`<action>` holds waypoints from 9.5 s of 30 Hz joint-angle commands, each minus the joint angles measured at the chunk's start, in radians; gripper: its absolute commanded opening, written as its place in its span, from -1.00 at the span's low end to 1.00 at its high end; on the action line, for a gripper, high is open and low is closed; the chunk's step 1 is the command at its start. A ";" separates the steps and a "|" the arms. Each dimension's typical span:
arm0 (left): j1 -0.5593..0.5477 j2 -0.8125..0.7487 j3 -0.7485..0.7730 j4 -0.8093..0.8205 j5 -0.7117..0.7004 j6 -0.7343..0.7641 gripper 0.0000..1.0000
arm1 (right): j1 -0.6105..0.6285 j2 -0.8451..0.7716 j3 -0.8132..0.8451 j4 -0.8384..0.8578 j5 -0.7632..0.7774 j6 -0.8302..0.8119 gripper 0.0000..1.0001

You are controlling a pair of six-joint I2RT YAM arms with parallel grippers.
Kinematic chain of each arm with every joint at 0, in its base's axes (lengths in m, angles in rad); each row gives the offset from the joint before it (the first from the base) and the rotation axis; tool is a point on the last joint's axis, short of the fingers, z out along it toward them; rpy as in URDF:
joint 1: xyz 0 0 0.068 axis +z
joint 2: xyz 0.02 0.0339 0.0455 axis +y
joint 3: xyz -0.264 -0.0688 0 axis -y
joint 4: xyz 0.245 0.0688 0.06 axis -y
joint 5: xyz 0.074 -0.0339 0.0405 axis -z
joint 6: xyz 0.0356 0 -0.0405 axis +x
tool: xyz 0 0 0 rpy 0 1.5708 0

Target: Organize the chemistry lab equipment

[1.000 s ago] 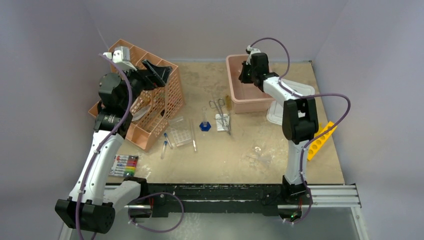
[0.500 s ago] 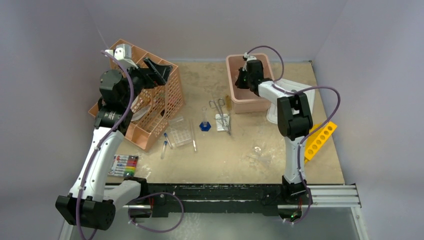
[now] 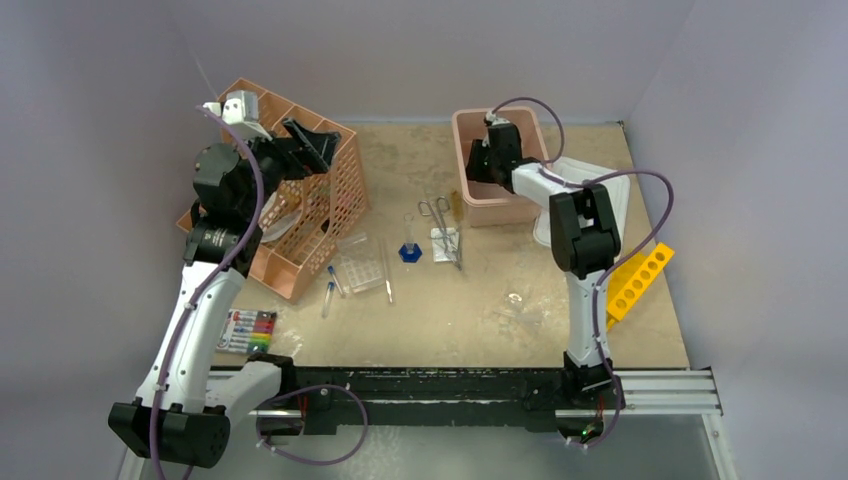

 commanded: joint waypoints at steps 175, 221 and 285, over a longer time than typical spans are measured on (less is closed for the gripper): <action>-0.419 0.928 0.406 -0.037 -0.379 -0.684 0.40 | 0.257 -0.503 -0.369 0.168 0.186 0.056 -1.00; -0.429 0.870 0.459 -0.057 -0.411 -0.521 -1.00 | 0.252 -0.844 -0.569 0.230 0.057 0.009 0.32; -0.382 0.452 0.239 0.142 -0.171 -0.142 0.28 | -0.069 -0.522 0.079 -0.281 -0.148 -0.015 -1.00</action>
